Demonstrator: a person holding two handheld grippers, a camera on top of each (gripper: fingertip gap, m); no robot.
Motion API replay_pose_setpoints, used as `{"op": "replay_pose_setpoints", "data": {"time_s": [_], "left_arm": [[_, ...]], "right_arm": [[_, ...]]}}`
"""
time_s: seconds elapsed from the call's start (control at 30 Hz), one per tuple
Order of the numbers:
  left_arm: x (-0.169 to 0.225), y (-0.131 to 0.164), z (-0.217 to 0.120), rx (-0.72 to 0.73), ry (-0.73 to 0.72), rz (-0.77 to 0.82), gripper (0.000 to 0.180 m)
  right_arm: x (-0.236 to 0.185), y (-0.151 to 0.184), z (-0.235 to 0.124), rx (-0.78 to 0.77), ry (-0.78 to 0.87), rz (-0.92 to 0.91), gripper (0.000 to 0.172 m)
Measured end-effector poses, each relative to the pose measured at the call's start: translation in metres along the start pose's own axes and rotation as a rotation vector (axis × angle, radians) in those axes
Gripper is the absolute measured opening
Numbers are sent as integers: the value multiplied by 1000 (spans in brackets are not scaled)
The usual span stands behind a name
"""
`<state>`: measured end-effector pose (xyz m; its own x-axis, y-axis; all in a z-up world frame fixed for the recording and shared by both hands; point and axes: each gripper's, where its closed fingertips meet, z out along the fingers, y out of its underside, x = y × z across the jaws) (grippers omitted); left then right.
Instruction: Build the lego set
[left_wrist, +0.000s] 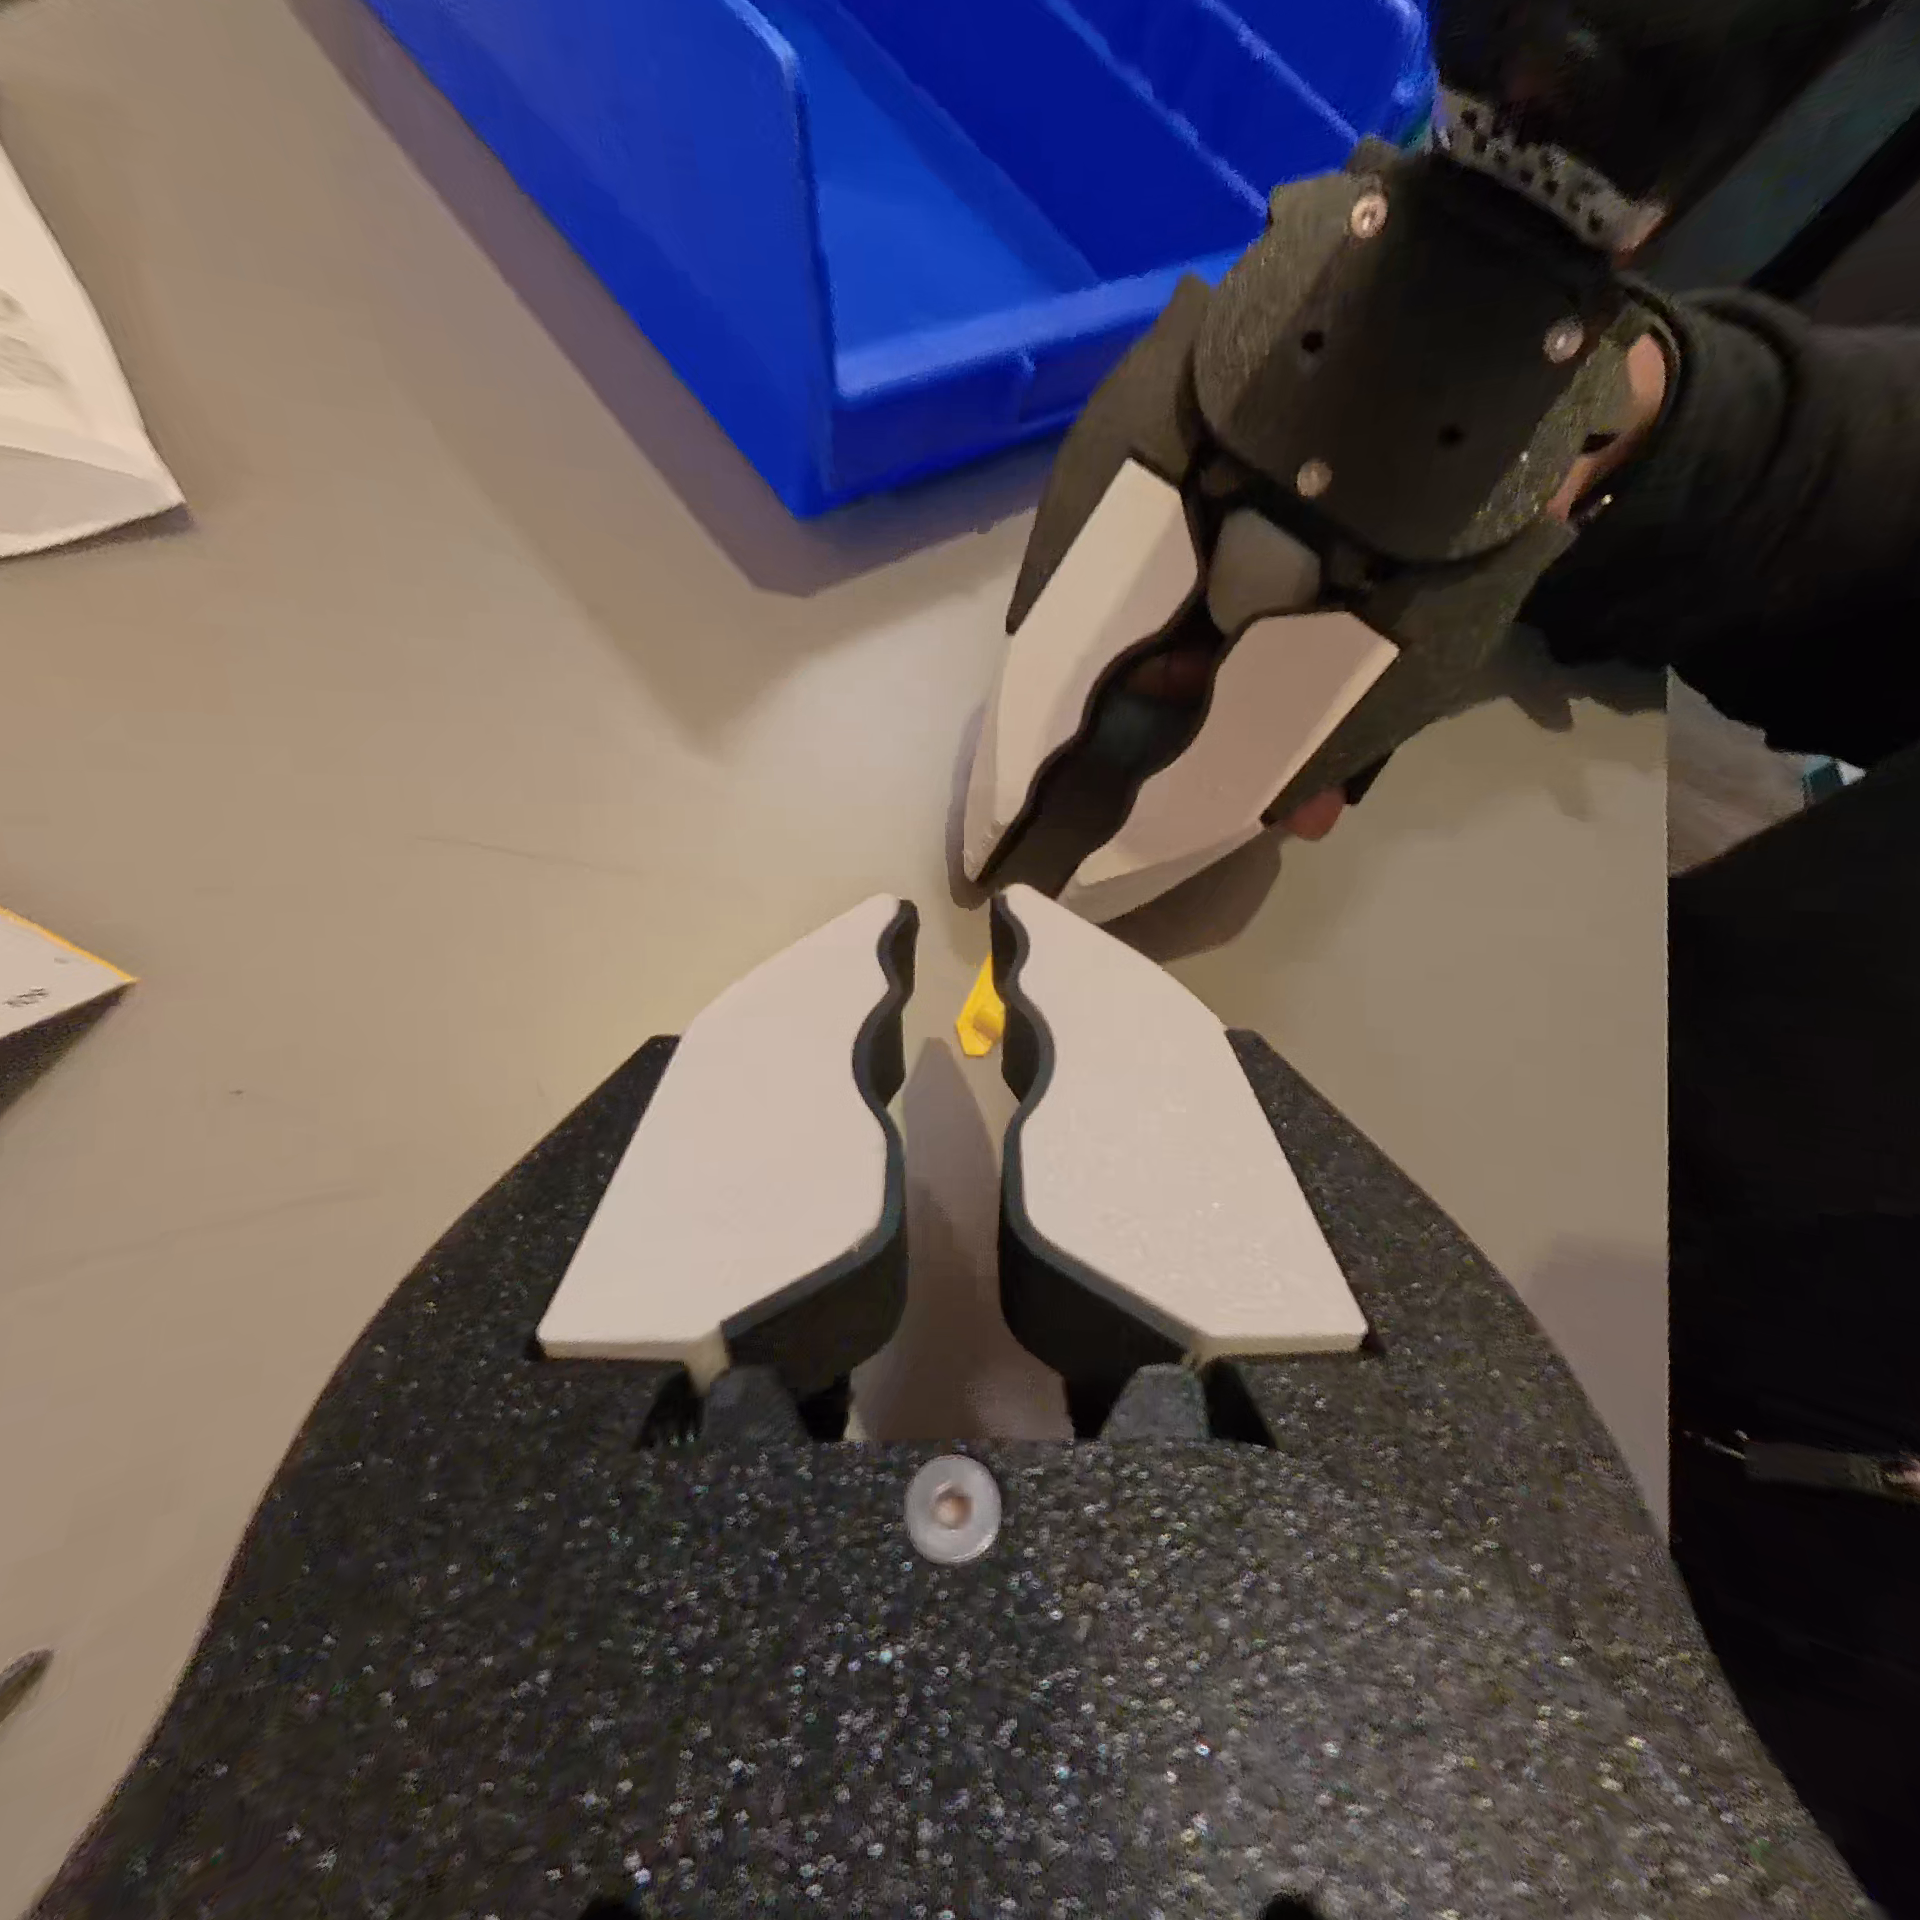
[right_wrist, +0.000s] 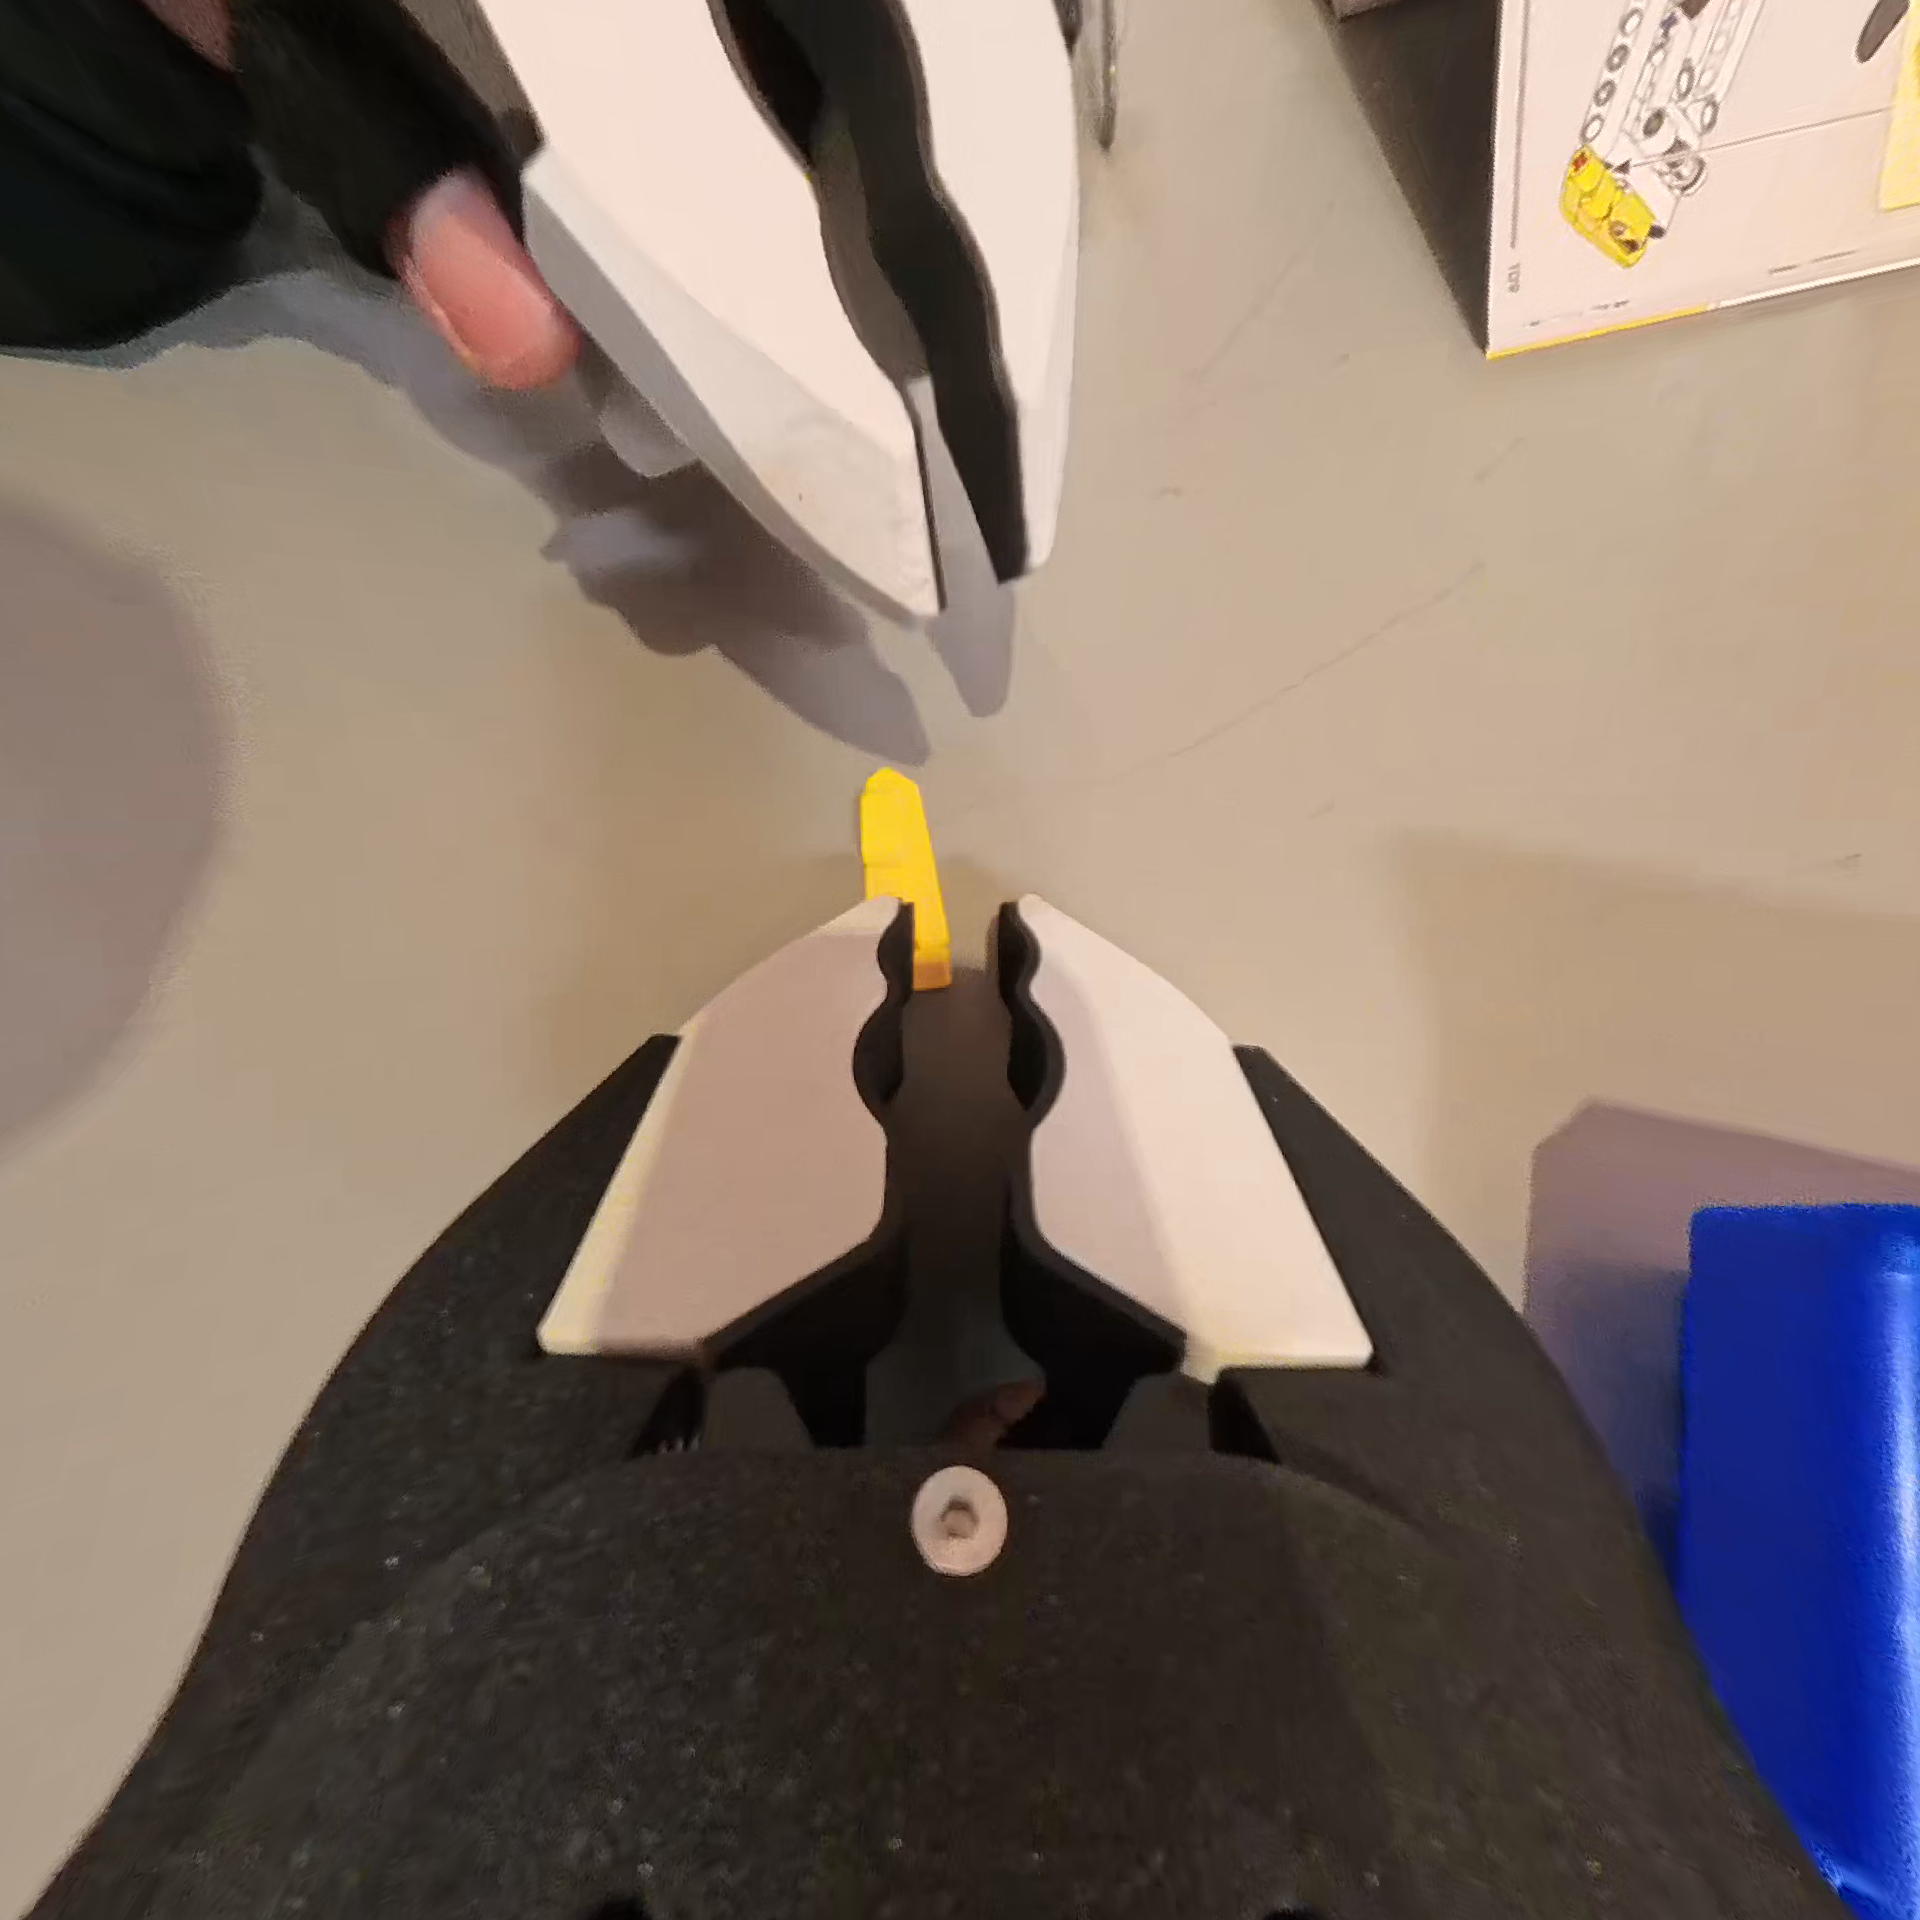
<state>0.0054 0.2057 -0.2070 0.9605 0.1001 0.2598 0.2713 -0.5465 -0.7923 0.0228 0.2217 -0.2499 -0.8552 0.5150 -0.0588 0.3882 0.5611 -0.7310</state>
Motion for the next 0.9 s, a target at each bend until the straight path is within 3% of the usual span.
{"op": "replay_pose_setpoints", "data": {"time_s": [0.17, 0.4, 0.57, 0.73, 0.9], "left_arm": [[-11, -14, -8, 88, -62, -8, 13], [-26, -35, -32, 241, -126, -47, 11], [-28, -35, -31, 262, -119, -72, 10], [-30, -35, -31, 263, -147, -63, 9], [-36, -38, -43, 297, -169, -93, 9]], "right_arm": [[4, -8, 0, -75, 33, -54, 15], [-7, -56, -30, -403, 65, -334, 15], [-17, -83, -35, -630, 72, -454, 15], [-34, -75, -25, -800, 50, -530, 15], [-50, -47, -29, -833, 16, -517, 15]]}}
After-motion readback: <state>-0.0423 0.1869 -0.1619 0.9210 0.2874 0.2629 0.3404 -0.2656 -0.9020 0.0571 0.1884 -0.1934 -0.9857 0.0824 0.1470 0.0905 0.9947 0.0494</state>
